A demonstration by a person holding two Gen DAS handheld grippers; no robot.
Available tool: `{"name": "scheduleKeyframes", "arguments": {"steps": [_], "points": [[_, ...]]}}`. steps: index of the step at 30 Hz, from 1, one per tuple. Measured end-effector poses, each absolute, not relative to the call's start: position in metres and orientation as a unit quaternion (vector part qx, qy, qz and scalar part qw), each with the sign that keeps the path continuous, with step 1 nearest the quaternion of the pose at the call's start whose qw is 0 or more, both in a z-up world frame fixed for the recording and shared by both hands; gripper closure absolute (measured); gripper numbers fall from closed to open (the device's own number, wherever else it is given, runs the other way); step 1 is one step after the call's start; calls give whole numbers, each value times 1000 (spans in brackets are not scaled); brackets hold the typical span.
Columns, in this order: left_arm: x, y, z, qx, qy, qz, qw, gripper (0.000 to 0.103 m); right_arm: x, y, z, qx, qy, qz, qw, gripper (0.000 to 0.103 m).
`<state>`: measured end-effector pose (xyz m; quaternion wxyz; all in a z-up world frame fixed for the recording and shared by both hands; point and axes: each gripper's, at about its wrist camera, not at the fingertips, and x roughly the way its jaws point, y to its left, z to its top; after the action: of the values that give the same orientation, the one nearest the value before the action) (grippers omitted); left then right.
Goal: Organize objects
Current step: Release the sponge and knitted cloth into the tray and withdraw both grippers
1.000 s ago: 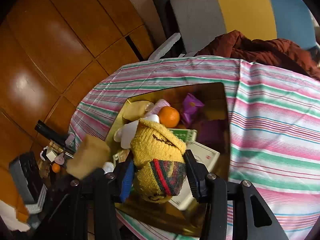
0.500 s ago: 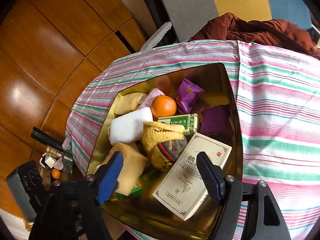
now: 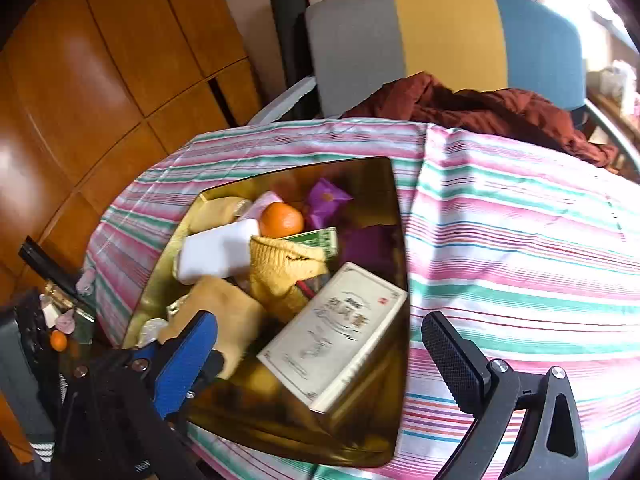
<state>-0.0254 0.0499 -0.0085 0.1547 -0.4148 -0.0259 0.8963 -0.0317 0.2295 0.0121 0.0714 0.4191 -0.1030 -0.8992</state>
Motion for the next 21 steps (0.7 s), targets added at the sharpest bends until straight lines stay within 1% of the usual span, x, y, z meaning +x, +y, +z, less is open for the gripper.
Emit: {"name": "scheduleKeyframes", "arguments": {"steps": [6, 12, 19, 21], "points": [[-8, 49, 11, -379, 9, 916, 127, 36, -20, 236, 12, 414, -94, -904, 54, 0], [1, 47, 25, -362, 26, 926, 103, 36, -9, 233, 12, 403, -75, -911, 36, 0], [15, 42, 38, -346, 31, 935, 63, 36, 7, 230, 16, 384, -35, -923, -8, 0], [19, 43, 42, -337, 38, 940, 44, 33, 11, 231, 16, 380, -29, -924, -18, 0]]}}
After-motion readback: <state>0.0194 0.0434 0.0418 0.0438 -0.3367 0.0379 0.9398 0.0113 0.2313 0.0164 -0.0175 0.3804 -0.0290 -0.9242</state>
